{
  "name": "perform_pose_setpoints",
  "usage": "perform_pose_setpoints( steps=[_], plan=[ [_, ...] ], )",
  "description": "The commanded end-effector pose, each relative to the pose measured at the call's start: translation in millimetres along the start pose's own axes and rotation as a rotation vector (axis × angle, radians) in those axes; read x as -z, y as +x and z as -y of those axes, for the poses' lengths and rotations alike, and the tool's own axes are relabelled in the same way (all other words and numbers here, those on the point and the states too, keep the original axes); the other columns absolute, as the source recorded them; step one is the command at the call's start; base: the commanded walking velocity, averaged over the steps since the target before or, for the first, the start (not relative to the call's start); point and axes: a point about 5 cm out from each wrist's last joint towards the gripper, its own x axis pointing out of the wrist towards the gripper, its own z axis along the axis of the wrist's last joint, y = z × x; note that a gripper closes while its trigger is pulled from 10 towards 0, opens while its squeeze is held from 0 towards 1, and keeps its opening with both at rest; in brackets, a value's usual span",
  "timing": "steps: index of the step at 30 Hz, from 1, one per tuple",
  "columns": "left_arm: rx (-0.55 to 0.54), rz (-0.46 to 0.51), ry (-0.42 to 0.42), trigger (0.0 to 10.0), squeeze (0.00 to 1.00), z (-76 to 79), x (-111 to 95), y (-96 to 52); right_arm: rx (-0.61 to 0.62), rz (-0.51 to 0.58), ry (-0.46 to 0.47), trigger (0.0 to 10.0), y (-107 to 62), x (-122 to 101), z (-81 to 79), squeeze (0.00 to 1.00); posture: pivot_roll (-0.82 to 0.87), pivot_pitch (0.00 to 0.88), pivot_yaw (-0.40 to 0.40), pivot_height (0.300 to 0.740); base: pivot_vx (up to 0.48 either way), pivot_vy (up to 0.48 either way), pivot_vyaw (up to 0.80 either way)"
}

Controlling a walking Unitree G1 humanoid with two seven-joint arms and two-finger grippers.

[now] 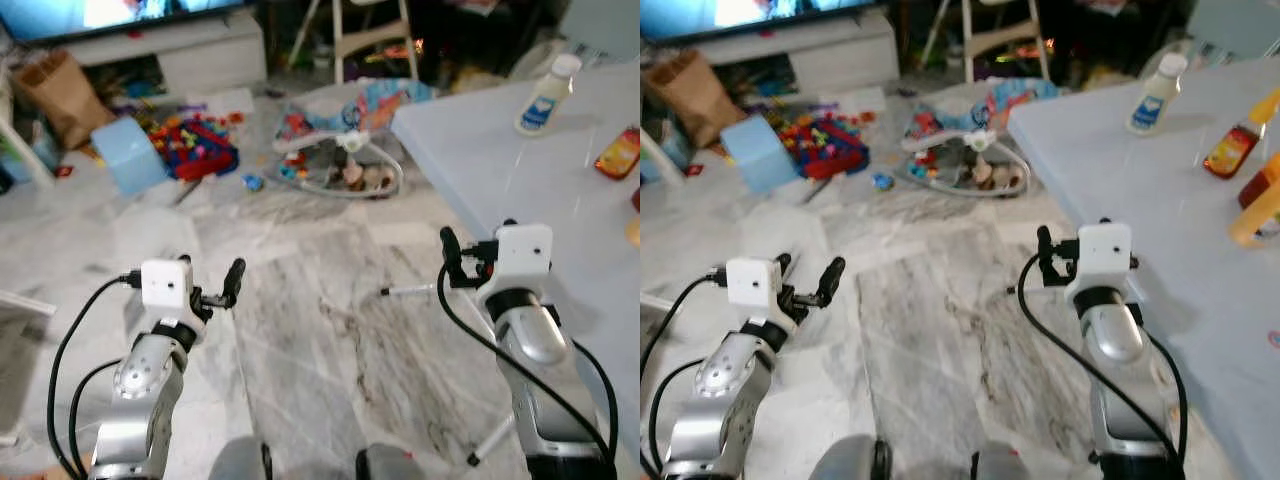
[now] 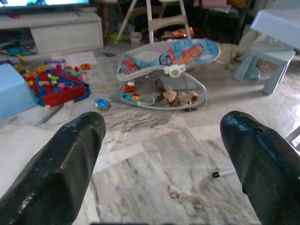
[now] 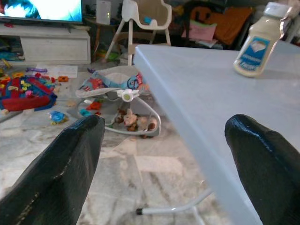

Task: Restocking fridge

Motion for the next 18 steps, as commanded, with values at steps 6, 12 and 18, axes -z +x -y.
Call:
perform_pose_setpoints(
  steps=[6,12,18],
  plan=[
    [0.020,0.024,0.024,10.0,0.00,5.2,-4.2,3.7,0.024,0.007,-0.017,10.0,4.0,-2.8,6.2,0.00,-0.03,0.116,-0.029,0.740,0.298,0.371,-0.34],
    [0.021,0.027,0.029,10.0,0.00,6.0,-4.8,5.3,0.021,0.011,-0.021,10.0,5.8,-3.3,4.6,0.00,-0.03,0.110,-0.030,0.740,0.412,0.000,-0.80],
    [0.025,0.037,0.032,10.0,0.00,7.8,-5.9,7.7,0.019,0.024,-0.023,10.0,9.2,-5.9,4.2,0.00,-0.03,0.109,-0.030,0.740,0.448,0.000,-0.76]
  ],
)
